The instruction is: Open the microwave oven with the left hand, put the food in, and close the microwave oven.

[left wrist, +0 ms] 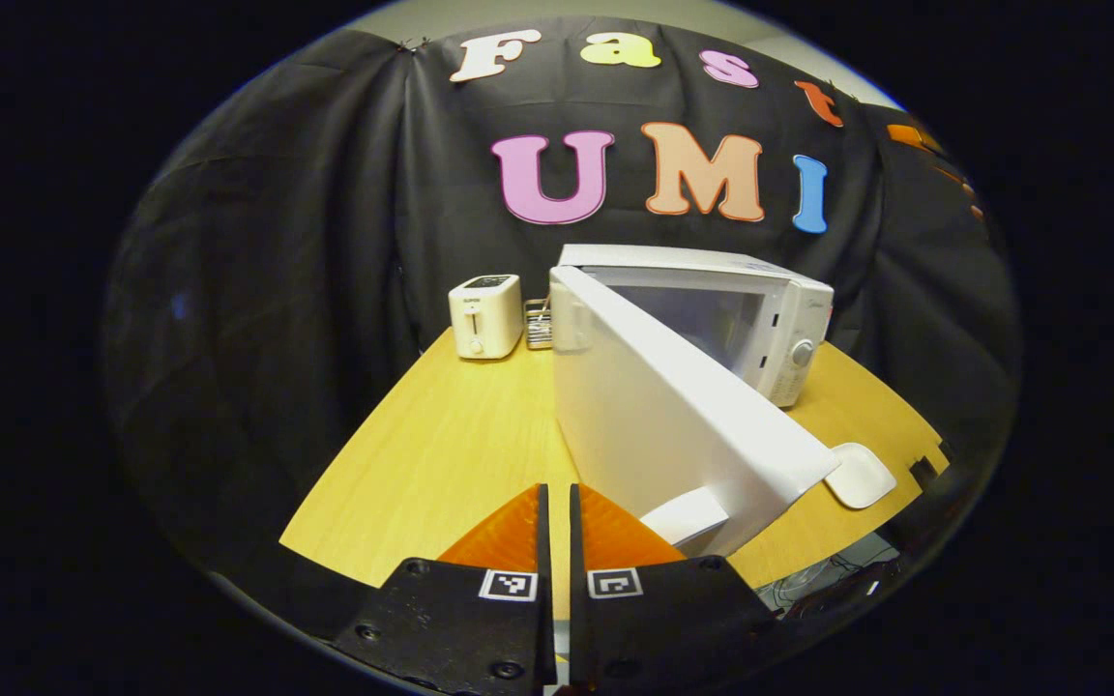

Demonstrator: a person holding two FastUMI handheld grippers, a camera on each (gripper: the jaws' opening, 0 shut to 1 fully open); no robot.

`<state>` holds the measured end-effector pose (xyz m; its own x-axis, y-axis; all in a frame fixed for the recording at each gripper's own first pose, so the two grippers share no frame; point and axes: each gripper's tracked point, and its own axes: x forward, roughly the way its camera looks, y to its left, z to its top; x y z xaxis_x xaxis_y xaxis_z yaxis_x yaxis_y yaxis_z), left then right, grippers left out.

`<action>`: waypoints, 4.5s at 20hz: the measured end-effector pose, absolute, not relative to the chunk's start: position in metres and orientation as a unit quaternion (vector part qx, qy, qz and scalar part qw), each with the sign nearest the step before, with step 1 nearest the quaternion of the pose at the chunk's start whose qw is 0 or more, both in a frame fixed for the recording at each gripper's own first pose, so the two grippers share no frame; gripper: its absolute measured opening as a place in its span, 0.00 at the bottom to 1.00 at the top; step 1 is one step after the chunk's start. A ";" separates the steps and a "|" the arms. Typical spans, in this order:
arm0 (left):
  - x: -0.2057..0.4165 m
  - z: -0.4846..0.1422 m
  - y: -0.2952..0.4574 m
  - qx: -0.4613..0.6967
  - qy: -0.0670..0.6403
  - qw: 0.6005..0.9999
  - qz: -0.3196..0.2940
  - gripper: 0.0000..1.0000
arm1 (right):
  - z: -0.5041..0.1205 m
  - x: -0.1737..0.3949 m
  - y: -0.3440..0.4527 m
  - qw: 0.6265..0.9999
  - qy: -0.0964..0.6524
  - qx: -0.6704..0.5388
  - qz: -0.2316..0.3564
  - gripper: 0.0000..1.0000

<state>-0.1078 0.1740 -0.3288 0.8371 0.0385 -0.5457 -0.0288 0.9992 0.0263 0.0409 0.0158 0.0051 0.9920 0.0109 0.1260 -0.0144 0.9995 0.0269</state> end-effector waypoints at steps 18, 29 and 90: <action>-0.030 -0.347 0.037 0.013 0.292 0.948 -0.125 0.05 | 0.017 0.007 -0.102 0.994 -0.038 -0.015 -0.100 0.92; 0.040 -0.347 -0.009 0.003 0.284 0.949 -0.138 0.05 | 0.047 -0.008 -0.120 0.995 -0.046 0.012 -0.084 0.92; 0.059 -0.016 -0.010 -0.018 0.012 0.995 -0.099 0.45 | 0.025 0.050 -0.018 0.997 -0.045 0.002 0.061 0.94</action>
<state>0.0585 -0.0095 -0.0163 0.9801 -0.1973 -0.0195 0.1965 0.9798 -0.0379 0.0497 -0.0184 0.0255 0.9887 0.1208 0.0892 -0.1212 0.9926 -0.0012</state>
